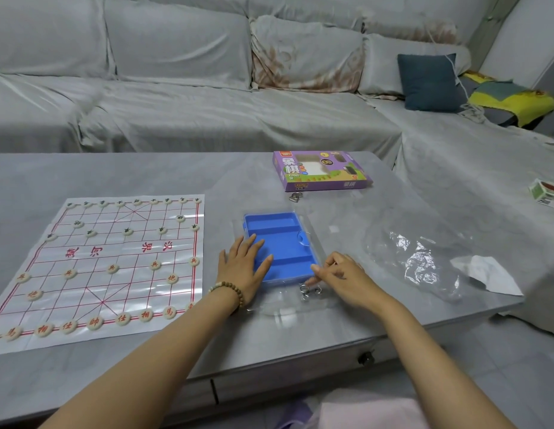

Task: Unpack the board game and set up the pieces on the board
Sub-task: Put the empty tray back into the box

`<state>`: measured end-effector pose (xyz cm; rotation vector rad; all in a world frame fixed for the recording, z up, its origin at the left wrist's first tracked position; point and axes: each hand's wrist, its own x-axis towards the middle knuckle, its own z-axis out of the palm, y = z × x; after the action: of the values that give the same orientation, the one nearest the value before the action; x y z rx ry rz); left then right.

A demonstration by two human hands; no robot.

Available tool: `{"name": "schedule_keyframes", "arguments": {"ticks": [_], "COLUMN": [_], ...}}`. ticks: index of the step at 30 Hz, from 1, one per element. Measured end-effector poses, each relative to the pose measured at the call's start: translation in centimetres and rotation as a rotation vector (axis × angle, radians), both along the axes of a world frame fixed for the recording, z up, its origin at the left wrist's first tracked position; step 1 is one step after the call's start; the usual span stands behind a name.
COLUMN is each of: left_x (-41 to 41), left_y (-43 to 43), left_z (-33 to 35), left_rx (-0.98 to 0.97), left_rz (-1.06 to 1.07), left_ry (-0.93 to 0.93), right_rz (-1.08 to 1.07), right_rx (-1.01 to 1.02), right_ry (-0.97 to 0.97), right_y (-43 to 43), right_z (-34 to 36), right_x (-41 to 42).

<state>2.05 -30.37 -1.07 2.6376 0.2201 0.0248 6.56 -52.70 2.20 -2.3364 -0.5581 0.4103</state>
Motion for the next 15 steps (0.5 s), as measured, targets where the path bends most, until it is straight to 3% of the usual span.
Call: {"name": "schedule_keyframes", "arguments": {"ticks": [6,12,15], "left_x": [3.2,9.9,11.8], "left_y": [1.3,3.2,3.7], "left_z": [1.2,1.0,0.2], "left_rx": [0.010,0.041,0.089], "left_rz": [0.019,0.034,0.017], "left_ry": [-0.096,-0.006,-0.008], "right_rz": [-0.220,-0.384,-0.471], "right_rx": [0.311,0.224,0.283], "right_ry": [0.016,0.088,0.162], "right_y": [2.2,6.2,8.4], "right_z": [0.5,-0.1,-0.9], "right_x": [4.6,14.4,18.6]}}
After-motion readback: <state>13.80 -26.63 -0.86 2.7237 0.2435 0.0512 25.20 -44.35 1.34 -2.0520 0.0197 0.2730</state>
